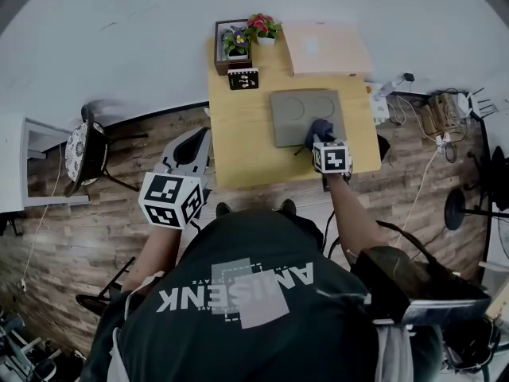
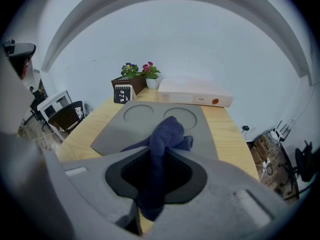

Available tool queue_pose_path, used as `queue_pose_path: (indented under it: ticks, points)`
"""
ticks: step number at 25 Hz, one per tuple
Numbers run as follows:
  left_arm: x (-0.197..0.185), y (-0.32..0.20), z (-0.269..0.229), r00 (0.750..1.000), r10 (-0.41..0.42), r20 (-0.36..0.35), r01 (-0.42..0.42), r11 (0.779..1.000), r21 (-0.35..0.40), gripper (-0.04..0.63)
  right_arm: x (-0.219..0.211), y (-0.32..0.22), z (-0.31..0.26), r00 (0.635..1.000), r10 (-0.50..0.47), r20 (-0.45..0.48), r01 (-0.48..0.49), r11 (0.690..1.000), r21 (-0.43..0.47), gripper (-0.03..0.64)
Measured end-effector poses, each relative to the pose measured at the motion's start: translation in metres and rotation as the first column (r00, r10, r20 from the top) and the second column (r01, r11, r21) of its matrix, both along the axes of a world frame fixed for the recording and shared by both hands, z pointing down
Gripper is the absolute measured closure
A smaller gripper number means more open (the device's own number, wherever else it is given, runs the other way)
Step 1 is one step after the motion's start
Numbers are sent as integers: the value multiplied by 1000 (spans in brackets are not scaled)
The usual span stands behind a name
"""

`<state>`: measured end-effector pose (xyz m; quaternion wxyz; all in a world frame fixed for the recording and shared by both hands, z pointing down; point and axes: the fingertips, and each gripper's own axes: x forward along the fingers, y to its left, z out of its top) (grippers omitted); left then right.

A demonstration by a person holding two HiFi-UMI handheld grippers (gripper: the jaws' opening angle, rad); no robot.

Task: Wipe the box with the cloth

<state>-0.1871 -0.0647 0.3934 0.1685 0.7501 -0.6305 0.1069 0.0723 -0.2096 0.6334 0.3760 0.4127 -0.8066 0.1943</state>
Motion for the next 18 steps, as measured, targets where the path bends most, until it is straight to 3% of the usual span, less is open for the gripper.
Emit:
queue_pose_path:
  ticks: [18]
  points:
    - [-40,43,3,999,-52,-6,52,999,-10,595,-78,47,0,991,-136,4,136,991,-3,548]
